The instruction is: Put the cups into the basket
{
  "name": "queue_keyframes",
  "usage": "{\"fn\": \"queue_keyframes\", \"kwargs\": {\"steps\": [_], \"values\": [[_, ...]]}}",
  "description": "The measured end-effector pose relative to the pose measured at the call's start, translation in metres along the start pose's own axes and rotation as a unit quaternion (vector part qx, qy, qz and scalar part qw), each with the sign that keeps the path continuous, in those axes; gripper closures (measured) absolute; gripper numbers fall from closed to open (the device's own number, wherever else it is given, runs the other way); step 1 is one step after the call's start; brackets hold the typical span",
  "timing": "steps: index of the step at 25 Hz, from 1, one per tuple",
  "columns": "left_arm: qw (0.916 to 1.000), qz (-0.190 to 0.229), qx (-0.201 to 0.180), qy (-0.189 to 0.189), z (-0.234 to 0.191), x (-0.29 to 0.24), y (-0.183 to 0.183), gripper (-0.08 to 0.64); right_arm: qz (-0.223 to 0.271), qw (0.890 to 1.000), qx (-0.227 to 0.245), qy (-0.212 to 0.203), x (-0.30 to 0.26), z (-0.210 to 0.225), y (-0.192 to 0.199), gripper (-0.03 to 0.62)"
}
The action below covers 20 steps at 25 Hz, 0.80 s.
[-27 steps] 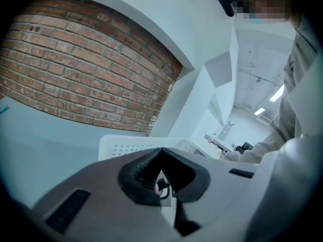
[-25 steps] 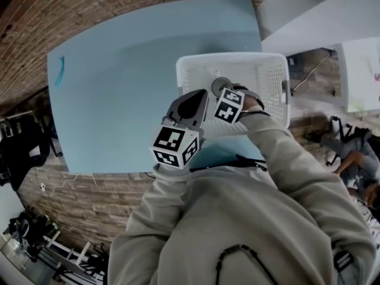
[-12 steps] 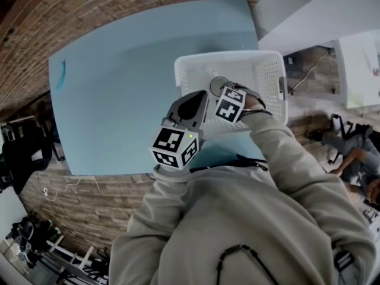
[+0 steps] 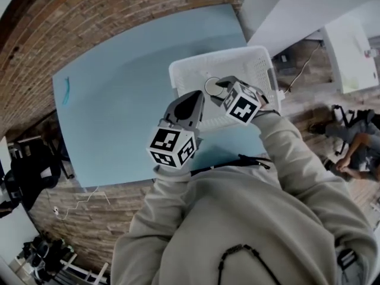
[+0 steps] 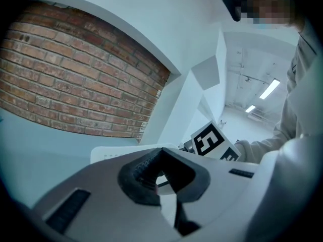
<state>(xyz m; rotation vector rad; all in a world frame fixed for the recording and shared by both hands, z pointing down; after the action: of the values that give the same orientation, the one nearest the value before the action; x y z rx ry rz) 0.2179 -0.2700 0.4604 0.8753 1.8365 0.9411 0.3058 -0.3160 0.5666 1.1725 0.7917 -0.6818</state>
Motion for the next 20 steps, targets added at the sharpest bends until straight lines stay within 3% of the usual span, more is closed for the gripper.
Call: {"fn": "queue_keyframes", "kwargs": {"steps": [4,11,13,15,18,20], "values": [[0.9997,0.013,-0.016,0.01,0.007,0.013,-0.012,0.565,0.121,0.992,-0.037,0.01,0.039,-0.011,-0.013,0.413],[0.9972,0.052,-0.046,0.029,0.026,0.035,-0.038,0.565,0.297,0.954,-0.027,0.028,0.115,-0.048,-0.03,0.467],[0.9961,0.062,-0.053,0.033,0.033,0.043,-0.045,0.565,0.348,0.937,-0.04,0.015,0.135,-0.06,-0.035,0.486],[0.9948,0.071,-0.06,0.04,0.041,0.05,-0.052,0.565,0.405,0.912,-0.063,-0.002,0.156,-0.069,-0.037,0.499],[0.9918,0.087,-0.075,0.056,0.054,0.059,-0.06,0.565,0.477,0.873,-0.107,0.004,0.186,-0.074,-0.036,0.551],[0.9902,0.094,-0.082,0.063,0.058,0.065,-0.063,0.565,0.503,0.856,-0.117,0.008,0.198,-0.081,-0.039,0.581]]}}
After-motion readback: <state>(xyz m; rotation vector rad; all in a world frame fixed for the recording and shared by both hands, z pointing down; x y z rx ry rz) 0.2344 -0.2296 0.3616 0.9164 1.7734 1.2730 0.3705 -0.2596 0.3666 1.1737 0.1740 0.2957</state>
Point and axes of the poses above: the fingertips, and each gripper's own axes: x backward along the fingers, z to its right, y out of its underside, the point moved 5 cm from there along x, backward along the fingers, and after that the axes turned 11 degrees about -y, right-handed, at the moved point
